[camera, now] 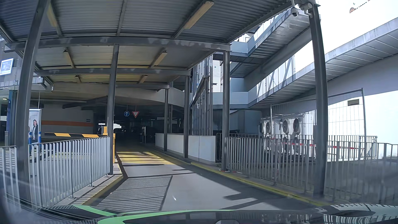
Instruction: Follow the waypoints while adhering to traffic rules and regulations
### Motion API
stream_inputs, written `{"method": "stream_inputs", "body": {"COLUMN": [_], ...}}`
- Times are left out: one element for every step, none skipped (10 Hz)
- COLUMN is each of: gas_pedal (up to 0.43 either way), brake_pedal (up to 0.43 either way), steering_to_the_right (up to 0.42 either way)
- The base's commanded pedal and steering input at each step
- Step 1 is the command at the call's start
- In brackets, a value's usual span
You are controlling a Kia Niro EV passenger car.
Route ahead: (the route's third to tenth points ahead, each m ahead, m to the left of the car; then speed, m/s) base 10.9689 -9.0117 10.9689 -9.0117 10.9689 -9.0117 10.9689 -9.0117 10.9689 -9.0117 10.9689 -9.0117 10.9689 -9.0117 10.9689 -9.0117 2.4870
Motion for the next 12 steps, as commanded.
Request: {"method": "stream_inputs", "body": {"gas_pedal": [0.0, 0.0, 0.0, 0.0, 0.0, 0.0, 0.0, 0.0, 0.0, 0.0, 0.0, 0.0], "brake_pedal": [0.0, 0.0, 0.0, 0.0, 0.0, 0.0, 0.0, 0.012, 0.061, 0.091, 0.104, 0.11], "steering_to_the_right": [-0.036, -0.046, -0.056, -0.066, -0.077, -0.087, -0.101, -0.114, -0.126, -0.143, -0.157, -0.17]}}
